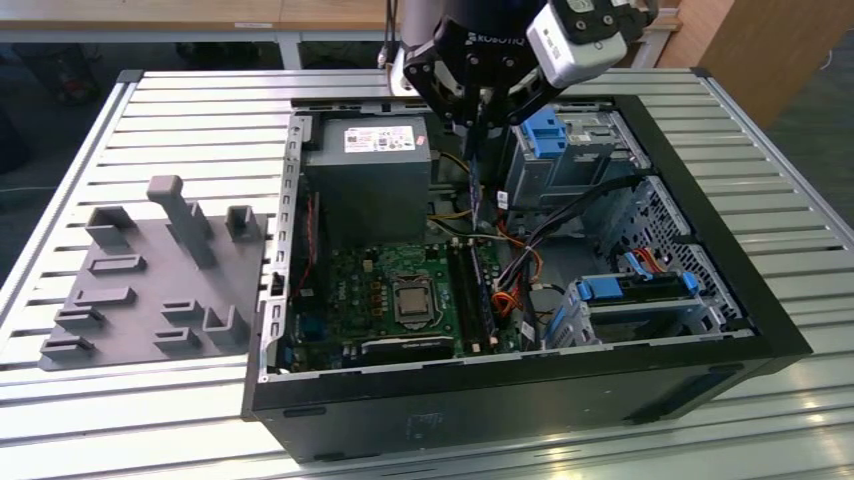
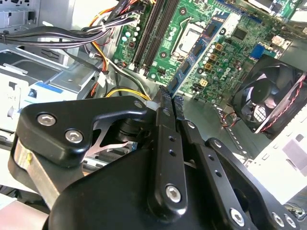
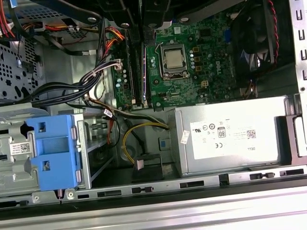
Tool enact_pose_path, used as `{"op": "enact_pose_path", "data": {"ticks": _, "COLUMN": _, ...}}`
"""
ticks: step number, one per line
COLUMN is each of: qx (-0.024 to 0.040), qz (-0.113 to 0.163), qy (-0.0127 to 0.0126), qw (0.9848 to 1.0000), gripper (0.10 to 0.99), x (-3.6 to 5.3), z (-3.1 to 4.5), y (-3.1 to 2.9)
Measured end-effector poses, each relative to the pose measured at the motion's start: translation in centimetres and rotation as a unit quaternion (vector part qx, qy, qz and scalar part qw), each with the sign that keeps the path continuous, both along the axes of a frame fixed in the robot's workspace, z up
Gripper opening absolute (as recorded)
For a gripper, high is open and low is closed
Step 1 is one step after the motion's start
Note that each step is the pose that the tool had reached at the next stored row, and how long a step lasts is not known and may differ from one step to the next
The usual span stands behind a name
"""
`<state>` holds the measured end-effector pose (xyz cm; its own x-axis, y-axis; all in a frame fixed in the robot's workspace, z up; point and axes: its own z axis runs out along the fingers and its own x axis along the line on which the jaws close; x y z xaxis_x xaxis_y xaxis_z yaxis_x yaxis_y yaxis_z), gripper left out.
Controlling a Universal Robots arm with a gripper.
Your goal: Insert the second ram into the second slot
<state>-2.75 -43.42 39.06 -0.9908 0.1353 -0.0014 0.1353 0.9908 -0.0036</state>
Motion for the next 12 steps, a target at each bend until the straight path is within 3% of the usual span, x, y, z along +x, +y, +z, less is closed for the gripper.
{"op": "enact_pose_path", "data": {"ticks": 12, "qx": 0.0, "qz": 0.0, "qy": 0.0, "qw": 1.0, "gripper": 0.137, "x": 0.0, "z": -0.31, "y": 0.0}}
